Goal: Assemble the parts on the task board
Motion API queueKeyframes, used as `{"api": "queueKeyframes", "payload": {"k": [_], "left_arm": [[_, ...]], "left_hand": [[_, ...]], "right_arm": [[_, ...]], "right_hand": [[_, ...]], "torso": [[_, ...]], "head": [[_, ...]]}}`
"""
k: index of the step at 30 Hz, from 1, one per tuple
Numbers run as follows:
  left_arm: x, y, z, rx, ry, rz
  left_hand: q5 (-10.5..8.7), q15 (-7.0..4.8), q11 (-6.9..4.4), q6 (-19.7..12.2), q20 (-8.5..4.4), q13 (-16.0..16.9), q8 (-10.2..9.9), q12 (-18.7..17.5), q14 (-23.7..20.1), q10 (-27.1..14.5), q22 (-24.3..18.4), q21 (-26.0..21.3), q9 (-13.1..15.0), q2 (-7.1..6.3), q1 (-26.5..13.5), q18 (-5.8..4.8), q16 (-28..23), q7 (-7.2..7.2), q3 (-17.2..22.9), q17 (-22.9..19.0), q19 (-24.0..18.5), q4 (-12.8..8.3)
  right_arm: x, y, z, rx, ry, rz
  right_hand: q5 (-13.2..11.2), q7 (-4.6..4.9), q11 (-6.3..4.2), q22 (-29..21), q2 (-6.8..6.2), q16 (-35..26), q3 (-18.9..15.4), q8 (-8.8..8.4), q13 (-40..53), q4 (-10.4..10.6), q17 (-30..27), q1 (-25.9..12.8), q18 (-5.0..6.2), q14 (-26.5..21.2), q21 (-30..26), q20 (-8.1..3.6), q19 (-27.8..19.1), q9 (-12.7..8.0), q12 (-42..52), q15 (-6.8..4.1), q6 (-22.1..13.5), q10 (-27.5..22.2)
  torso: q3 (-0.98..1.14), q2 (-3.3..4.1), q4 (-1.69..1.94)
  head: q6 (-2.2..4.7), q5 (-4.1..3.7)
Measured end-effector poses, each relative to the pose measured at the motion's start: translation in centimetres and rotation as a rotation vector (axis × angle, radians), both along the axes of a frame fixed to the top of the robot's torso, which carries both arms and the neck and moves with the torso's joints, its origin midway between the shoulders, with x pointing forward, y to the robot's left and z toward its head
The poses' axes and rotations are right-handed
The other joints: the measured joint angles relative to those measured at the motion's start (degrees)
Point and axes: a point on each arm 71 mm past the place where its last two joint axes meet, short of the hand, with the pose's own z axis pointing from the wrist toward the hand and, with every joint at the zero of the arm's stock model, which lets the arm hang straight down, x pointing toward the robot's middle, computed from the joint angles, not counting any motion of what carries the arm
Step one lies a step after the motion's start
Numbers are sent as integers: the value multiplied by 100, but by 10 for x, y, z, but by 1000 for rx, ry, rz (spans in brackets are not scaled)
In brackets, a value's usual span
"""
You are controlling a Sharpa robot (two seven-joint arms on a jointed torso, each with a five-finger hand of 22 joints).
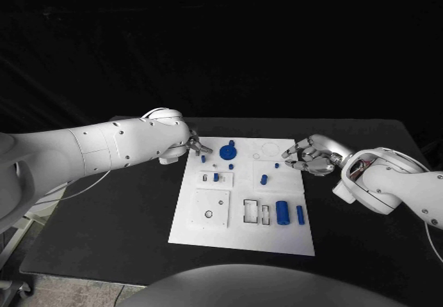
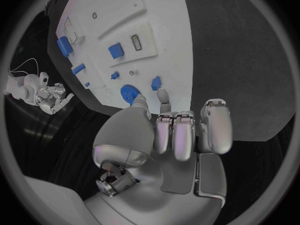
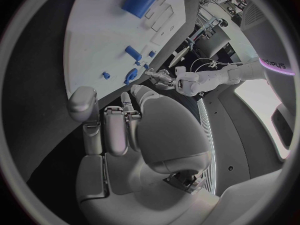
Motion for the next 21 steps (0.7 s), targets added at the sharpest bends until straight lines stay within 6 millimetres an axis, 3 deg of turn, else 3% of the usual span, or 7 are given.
{"api": "queueKeyframes", "payload": {"k": [21], "left_arm": [[-1, -1, -11, 5, 32, 1]], "left_hand": [[64, 0, 0, 0, 0, 1, -13, 0, 0, 0, -1, -45, 19, 19, 125, 1, 0, 0, -16, 0, -41, -16]], "right_arm": [[-1, -1, -1, 3, 8, -1]], "right_hand": [[0, 0, 9, -1, 0, 0, 0, 0, 0, 0, 0, 0, 0, 0, 0, 0, 0, 0, -14, 0, 0, -9]], "torso": [[3, 0, -5]], "head": [[0, -10]]}}
